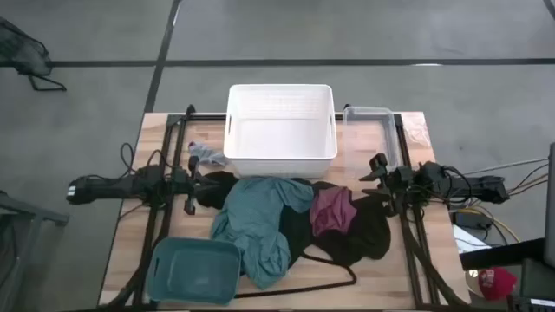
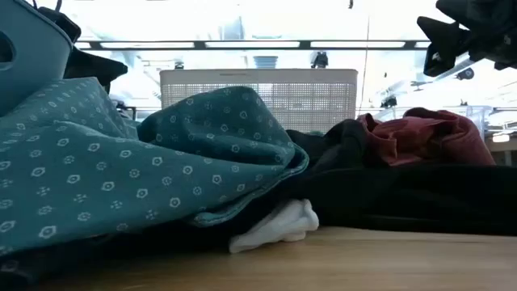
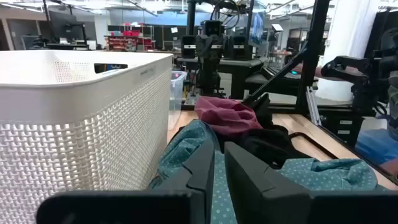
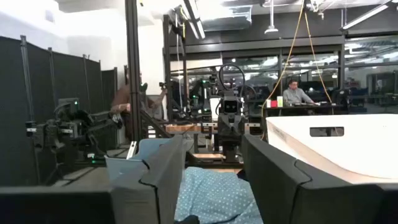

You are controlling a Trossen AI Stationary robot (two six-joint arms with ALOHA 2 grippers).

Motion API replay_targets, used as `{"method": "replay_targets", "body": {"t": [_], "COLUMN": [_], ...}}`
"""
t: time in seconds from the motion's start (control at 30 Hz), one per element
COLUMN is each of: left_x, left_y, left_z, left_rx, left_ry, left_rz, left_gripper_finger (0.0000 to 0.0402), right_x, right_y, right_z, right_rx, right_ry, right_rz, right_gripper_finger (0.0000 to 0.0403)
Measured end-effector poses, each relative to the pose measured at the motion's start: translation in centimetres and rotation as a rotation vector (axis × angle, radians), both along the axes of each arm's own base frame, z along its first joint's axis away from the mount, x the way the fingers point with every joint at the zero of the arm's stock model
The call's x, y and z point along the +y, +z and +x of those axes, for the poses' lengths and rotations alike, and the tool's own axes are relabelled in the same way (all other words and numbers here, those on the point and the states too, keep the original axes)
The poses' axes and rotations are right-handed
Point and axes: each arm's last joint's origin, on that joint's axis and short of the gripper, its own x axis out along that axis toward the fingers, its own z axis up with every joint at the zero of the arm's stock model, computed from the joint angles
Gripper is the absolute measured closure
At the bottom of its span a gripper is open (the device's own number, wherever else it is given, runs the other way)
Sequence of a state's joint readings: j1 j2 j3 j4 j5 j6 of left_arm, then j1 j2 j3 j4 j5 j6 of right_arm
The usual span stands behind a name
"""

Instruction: Pick & Place Cloths

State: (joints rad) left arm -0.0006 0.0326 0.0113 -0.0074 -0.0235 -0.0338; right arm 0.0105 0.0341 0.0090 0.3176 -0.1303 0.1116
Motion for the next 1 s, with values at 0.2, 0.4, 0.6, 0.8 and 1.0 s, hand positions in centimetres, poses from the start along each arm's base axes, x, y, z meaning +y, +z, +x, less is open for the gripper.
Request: {"method": "replay_targets", "body": {"t": [0.2,0.4,0.6,0.8,1.0], "left_x": [0.0,0.0,0.0,0.0,0.0], "left_y": [0.0,0.0,0.0,-0.01,-0.01], "left_z": [0.0,0.0,0.0,0.0,0.0], "left_rx": [0.0,0.0,0.0,0.0,0.0], "left_ry": [0.0,0.0,0.0,0.0,0.0], "left_rz": [0.0,0.0,0.0,0.0,0.0], "left_gripper_finger": [0.0358,0.0358,0.0358,0.0358,0.0358], "right_x": [0.0,0.0,0.0,0.0,0.0], "right_y": [0.0,0.0,0.0,0.01,0.0], "right_z": [0.0,0.0,0.0,0.0,0.0], "right_rx": [0.0,0.0,0.0,0.0,0.0], "right_ry": [0.0,0.0,0.0,0.0,0.0], "right_rz": [0.0,0.0,0.0,0.0,0.0], "right_gripper_finger": [0.0268,0.0286,0.0305,0.0326,0.0345]}}
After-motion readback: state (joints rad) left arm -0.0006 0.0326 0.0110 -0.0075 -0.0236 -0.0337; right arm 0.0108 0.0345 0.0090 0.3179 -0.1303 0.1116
